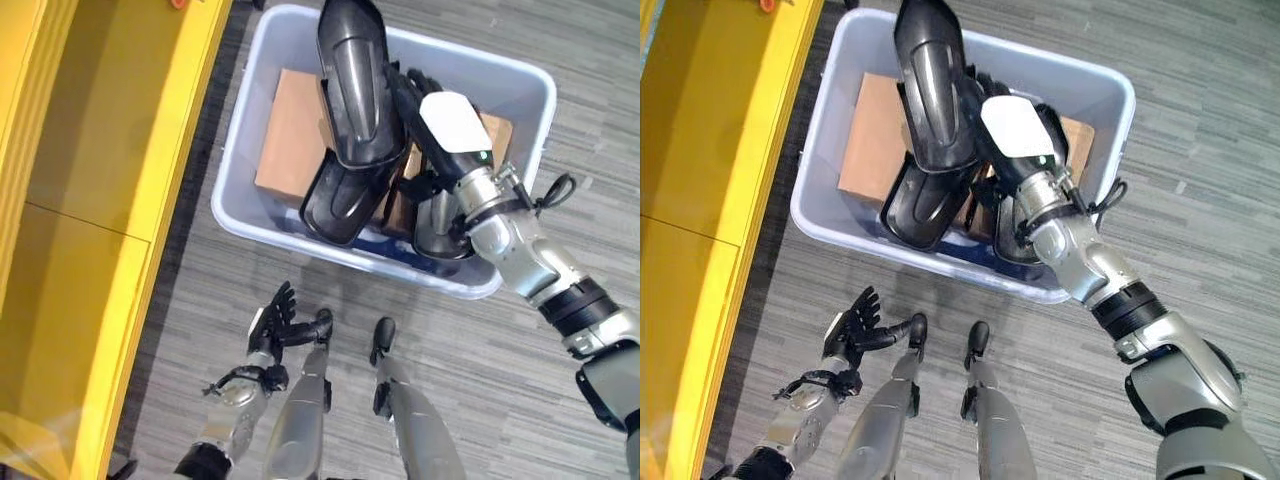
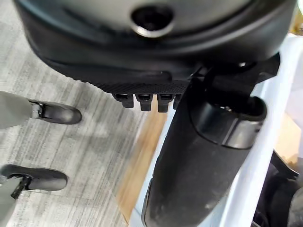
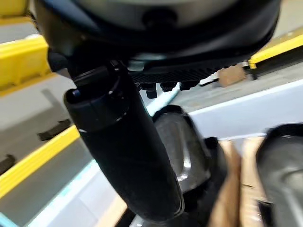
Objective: Move parts from the plastic box to the shelf.
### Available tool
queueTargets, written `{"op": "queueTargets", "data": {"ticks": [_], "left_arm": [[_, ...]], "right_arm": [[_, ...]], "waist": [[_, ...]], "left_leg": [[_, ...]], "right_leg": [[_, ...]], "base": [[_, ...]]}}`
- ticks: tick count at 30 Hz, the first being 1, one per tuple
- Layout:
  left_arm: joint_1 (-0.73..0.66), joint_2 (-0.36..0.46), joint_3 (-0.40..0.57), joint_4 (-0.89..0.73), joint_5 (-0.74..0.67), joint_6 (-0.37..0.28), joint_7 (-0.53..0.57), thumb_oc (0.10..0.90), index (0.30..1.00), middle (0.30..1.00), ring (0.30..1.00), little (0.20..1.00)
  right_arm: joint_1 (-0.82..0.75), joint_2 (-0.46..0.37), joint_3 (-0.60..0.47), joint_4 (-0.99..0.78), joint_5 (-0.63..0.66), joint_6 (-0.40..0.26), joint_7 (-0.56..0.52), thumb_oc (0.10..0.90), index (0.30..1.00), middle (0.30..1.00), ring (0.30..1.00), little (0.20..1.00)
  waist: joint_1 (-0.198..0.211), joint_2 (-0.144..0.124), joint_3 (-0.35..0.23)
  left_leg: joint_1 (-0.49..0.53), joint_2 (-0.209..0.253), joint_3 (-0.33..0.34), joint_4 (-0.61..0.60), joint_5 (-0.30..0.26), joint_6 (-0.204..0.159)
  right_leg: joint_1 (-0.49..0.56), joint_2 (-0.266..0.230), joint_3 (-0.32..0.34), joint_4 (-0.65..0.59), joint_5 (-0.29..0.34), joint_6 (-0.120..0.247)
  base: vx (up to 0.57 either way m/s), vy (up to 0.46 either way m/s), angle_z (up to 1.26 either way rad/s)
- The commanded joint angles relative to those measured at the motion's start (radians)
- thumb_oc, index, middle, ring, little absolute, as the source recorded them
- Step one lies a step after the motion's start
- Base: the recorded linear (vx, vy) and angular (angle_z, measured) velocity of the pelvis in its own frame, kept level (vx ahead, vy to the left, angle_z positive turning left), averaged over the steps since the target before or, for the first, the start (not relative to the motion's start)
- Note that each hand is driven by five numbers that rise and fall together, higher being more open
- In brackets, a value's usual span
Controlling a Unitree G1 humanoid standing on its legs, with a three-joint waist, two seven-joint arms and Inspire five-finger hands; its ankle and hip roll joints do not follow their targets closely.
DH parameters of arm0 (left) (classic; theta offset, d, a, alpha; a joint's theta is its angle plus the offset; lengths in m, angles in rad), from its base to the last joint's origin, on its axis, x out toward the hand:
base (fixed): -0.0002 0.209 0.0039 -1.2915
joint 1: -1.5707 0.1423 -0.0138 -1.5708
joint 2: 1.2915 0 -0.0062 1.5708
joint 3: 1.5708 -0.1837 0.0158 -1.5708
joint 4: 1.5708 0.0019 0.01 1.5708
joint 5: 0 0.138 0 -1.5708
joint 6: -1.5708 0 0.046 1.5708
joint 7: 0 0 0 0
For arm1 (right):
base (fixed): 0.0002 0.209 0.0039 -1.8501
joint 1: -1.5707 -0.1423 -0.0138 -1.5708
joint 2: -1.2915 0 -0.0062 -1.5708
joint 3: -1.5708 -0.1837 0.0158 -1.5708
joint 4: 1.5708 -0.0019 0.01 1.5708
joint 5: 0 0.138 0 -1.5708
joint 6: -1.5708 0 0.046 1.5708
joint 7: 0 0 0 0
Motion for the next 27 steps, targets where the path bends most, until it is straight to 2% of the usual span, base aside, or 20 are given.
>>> {"op": "queueTargets", "data": {"ticks": [1,15,27], "left_arm": [[0.021,0.001,0.03,-0.082,-0.003,-0.078,0.015,0.9,1.0,1.0,1.0,1.0],[0.013,-0.002,0.029,-0.092,-0.003,-0.082,0.038,0.9,1.0,1.0,1.0,1.0],[0.008,0.011,0.037,-0.099,-0.001,-0.093,0.058,0.9,1.0,1.0,1.0,1.0]], "right_arm": [[-0.137,-0.003,-0.017,-0.107,-0.028,-0.037,-0.088,0.9,1.0,1.0,1.0,1.0],[-0.154,0.039,-0.001,-0.106,-0.035,-0.024,-0.095,0.9,1.0,1.0,1.0,1.0],[-0.212,-0.001,0.0,-0.065,-0.069,-0.004,-0.138,0.9,1.0,1.0,1.0,1.0]], "waist": [[-0.006,-0.074,-0.041],[0.005,-0.077,-0.016],[0.011,-0.075,0.016]], "left_leg": [[0.058,-0.044,0.054,-0.004,-0.055,-0.002],[0.037,-0.045,0.04,-0.004,-0.055,0.001],[-0.004,-0.05,0.037,0.006,-0.055,0.009]], "right_leg": [[0.053,-0.059,0.042,-0.019,-0.002,0.093],[0.034,-0.063,0.034,-0.007,-0.014,0.091],[-0.013,-0.067,0.036,0.02,-0.018,0.092]], "base": [[0.0,0.0,0.0],[0.01,-0.004,0.01],[0.01,-0.002,0.03]]}}
